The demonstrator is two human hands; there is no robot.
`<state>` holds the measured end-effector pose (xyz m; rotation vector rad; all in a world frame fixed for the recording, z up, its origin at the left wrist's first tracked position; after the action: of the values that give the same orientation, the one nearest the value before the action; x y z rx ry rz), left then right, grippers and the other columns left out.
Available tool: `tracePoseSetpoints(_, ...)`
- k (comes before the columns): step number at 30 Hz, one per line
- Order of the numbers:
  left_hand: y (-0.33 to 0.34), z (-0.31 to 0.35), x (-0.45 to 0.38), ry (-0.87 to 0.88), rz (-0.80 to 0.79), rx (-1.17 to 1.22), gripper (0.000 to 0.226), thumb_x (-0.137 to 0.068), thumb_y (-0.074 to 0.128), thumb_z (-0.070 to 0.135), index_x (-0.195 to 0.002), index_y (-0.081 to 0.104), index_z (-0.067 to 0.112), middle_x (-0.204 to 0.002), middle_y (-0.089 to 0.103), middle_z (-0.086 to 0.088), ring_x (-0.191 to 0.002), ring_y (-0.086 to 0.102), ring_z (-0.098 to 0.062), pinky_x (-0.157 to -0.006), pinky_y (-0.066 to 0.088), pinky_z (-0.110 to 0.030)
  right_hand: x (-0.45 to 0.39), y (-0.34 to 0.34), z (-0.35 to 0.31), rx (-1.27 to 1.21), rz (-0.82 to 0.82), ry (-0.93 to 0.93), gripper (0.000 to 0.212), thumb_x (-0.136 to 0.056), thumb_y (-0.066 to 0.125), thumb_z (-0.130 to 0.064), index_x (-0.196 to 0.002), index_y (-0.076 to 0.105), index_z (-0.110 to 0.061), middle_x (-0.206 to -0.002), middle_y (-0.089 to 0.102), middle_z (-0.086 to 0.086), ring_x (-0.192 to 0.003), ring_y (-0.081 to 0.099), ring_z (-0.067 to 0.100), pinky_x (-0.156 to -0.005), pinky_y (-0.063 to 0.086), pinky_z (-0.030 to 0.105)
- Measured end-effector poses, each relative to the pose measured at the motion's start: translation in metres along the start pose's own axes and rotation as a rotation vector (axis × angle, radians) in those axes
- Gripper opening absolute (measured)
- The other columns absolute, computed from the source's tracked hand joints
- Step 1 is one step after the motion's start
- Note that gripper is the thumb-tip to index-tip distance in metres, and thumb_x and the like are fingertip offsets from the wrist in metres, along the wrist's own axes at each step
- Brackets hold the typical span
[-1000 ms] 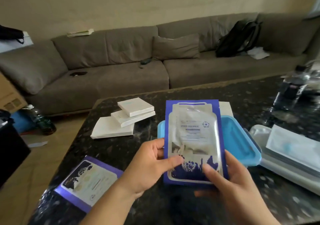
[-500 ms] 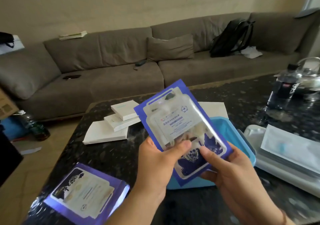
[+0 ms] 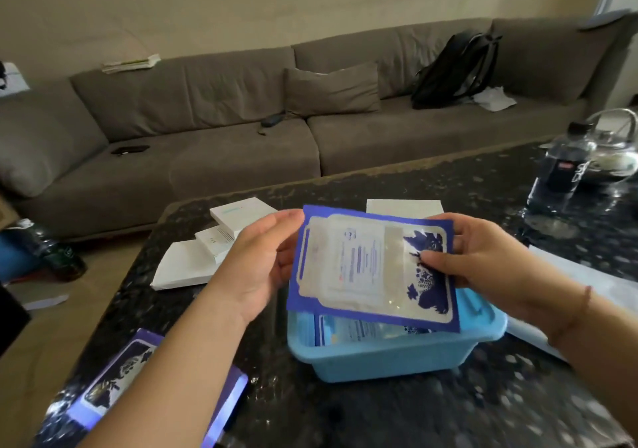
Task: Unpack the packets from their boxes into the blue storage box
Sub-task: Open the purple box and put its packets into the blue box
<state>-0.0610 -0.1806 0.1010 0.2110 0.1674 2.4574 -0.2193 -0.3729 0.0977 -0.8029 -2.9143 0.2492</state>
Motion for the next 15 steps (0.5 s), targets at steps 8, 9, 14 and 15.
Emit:
tracePoseSetpoints(8, -0.016, 0.008, -0.026, 0.162, 0.092, -0.576, 0.013, -0.090, 0.070, 0.015, -0.101, 0.067, 0.022, -0.084, 0.075, 0.003, -0.082, 0.071, -0.013, -0.072, 0.055, -0.029, -0.027, -0.002, 0.023, 0.271, -0.079, 0.138, 0.037, -0.093, 0.061, -0.006, -0.120, 0.049, -0.028, -0.095, 0.076, 0.008, -0.083, 0.075, 0.024, -0.075, 0.061, 0.047)
tracePoseSetpoints(9, -0.015, 0.014, -0.025, 0.234, 0.121, -0.688, 0.014, -0.088, 0.071, 0.015, -0.098, 0.067, 0.024, -0.086, 0.074, 0.006, -0.082, 0.070, -0.010, -0.073, 0.056, -0.026, -0.030, 0.000, 0.026, 0.321, -0.103, 0.154, 0.037, -0.093, 0.060, -0.007, -0.120, 0.048, -0.029, -0.099, 0.075, 0.007, -0.084, 0.074, 0.023, -0.076, 0.061, 0.046)
tracePoseSetpoints(14, 0.014, 0.023, -0.015, 0.541, 0.090, -1.042, 0.015, -0.085, 0.074, 0.017, -0.096, 0.070, 0.025, -0.088, 0.067, 0.014, -0.078, 0.064, -0.002, -0.071, 0.055, -0.023, -0.036, 0.017, 0.034, 0.498, -0.151, 0.189, 0.035, -0.094, 0.061, -0.010, -0.116, 0.047, -0.033, -0.106, 0.069, 0.004, -0.086, 0.073, 0.021, -0.070, 0.063, 0.040)
tracePoseSetpoints(15, 0.023, 0.019, -0.014, 0.559, 0.023, -1.093, 0.014, -0.084, 0.074, 0.018, -0.096, 0.070, 0.025, -0.087, 0.066, 0.014, -0.077, 0.063, -0.002, -0.072, 0.056, -0.025, -0.037, 0.021, 0.037, 0.533, -0.152, 0.191, 0.035, -0.093, 0.061, -0.010, -0.115, 0.047, -0.033, -0.107, 0.068, 0.004, -0.087, 0.072, 0.021, -0.070, 0.063, 0.039)
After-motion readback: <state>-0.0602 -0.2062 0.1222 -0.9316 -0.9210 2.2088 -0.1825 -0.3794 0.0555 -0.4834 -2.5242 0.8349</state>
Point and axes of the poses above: each hand's wrist, its own x-axis away from the middle knuckle, its own y-axis out of the palm, z = x × y, the point moved 10 cm from there along -x, towards the middle knuckle
